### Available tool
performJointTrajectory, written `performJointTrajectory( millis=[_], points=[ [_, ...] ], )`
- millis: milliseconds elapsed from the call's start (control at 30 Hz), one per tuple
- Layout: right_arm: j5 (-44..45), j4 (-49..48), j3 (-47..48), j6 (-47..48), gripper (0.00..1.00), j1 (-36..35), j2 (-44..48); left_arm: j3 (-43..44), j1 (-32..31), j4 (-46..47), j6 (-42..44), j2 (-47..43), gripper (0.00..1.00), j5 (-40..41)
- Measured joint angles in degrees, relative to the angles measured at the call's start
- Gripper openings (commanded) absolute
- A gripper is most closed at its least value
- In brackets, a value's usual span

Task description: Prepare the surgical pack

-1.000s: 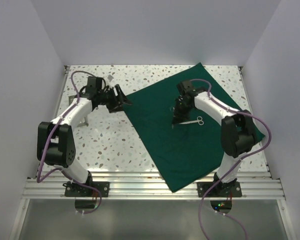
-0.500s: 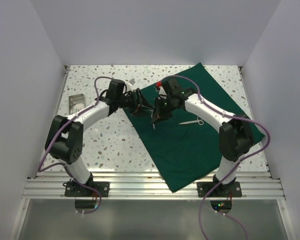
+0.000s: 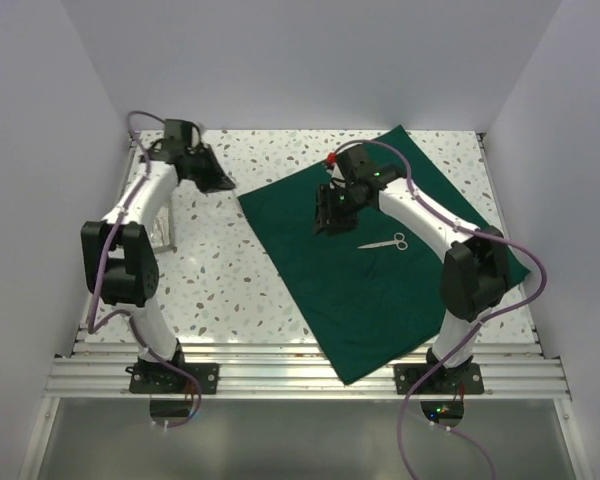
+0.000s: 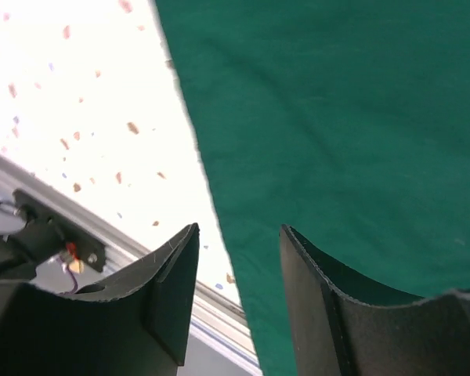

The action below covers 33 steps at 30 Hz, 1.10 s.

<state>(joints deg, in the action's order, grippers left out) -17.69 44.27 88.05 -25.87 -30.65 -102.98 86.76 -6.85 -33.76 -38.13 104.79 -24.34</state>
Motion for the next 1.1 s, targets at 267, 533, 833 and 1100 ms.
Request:
performJointTrajectory(
  millis=[267,533,833,1100],
  points=[
    [0.7,2.0,-4.2,-0.1,0.49,5.4,-0.1,7.5,18.1,-10.9,15.7,1.1,0.0,24.8],
    [0.3,2.3,-5.9,0.0,0.49,5.7,-0.2,9.5,18.1,-13.3,22.9,9.9,0.0,37.6],
    [0.2,2.4,-6.4,0.0,0.49,7.4,-0.4,15.0,17.7,-15.8,25.4,16.6,0.02,43.4],
    [0.0,2.4,-6.4,-1.1,0.49,7.5,-2.4,15.0,16.2,-16.9,26.2,16.6,0.46,46.3]
  ],
)
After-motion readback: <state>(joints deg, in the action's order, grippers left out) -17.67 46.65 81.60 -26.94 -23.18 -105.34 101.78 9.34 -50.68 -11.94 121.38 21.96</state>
